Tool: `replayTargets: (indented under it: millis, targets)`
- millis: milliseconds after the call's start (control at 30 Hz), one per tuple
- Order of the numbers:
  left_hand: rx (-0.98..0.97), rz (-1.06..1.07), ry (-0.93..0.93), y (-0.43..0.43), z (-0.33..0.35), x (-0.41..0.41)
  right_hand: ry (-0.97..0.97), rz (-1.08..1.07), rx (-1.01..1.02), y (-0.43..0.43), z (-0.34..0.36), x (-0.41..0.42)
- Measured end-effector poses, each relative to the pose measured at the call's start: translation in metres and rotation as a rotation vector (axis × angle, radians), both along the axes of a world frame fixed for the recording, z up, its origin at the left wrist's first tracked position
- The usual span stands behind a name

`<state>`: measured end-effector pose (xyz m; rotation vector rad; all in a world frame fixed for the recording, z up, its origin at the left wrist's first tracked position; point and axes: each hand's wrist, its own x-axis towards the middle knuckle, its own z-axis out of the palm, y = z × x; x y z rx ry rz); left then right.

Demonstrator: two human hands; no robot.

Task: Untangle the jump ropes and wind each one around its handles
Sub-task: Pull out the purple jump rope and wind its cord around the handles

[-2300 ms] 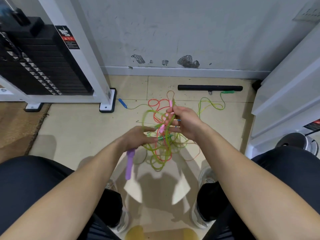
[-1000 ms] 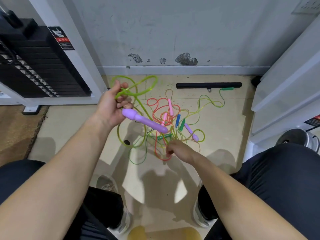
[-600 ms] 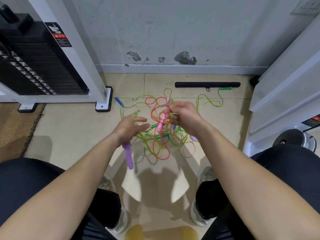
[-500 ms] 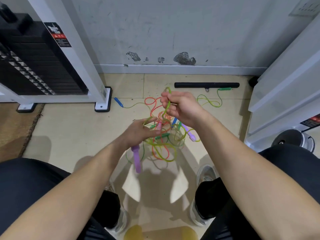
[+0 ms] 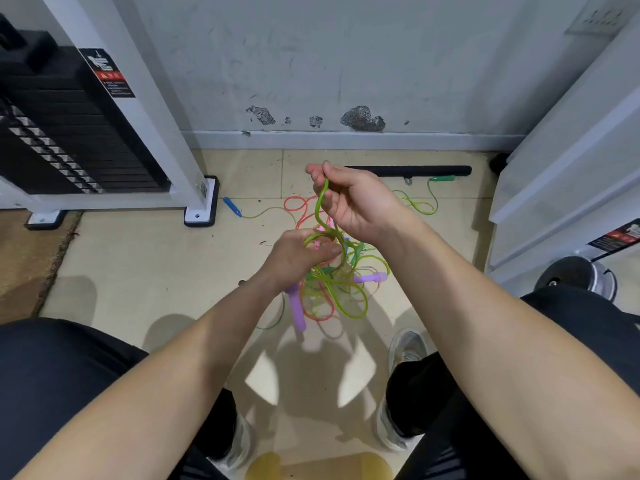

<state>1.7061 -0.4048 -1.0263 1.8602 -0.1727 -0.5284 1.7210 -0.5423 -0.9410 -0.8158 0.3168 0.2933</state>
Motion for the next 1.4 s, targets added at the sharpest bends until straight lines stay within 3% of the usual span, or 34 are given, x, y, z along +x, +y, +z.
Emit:
replayTargets:
  millis: [200, 267, 367, 433, 533, 667, 833, 1000, 1167, 1267, 1333, 1400]
  targets:
    - [0.121, 0.301, -0.107, -0.020, 0.007, 0.002, 0.010, 0.031, 0.043, 0.008, 0.004, -0.001]
    - [0.216, 0.318, -0.146, -0.019, 0.008, 0.004, 0.000, 0.060, 0.022, 0.008, 0.006, -0.002]
    - [0.169, 0.265, -0.095, -0.012, 0.010, 0.007, -0.027, 0.048, -0.031, 0.005, 0.007, -0.001]
    - [0.089, 0.205, -0.019, -0.003, 0.014, 0.010, -0.013, 0.022, -0.143, -0.004, 0.005, 0.002]
    - [-0.109, 0.155, 0.138, 0.009, 0.032, 0.015, 0.062, -0.018, -0.522, -0.020, -0.015, 0.003]
    - [-0.335, 0.148, 0.362, 0.022, 0.060, 0.024, 0.144, -0.141, -0.743, -0.031, -0.059, -0.014]
    - [-0.680, 0.031, 0.548, 0.033, 0.087, 0.037, 0.173, 0.071, -0.717, -0.013, -0.106, -0.047]
    - [-0.834, 0.239, 0.442, 0.052, 0.102, 0.057, 0.159, 0.291, -0.648, 0.003, -0.132, -0.069]
    - [-1.035, 0.480, 0.386, 0.088, 0.097, 0.085, 0.112, 0.483, -0.895, -0.009, -0.149, -0.077]
    - [-1.007, 0.611, 0.335, 0.101, 0.092, 0.091, 0.102, 0.598, -1.177, -0.022, -0.160, -0.077]
    - [-0.872, 0.653, 0.316, 0.103, 0.084, 0.089, 0.110, 0.531, -1.134, -0.027, -0.153, -0.077]
    - [-0.592, 0.630, 0.250, 0.101, 0.068, 0.084, 0.098, 0.373, -0.986, -0.030, -0.136, -0.070]
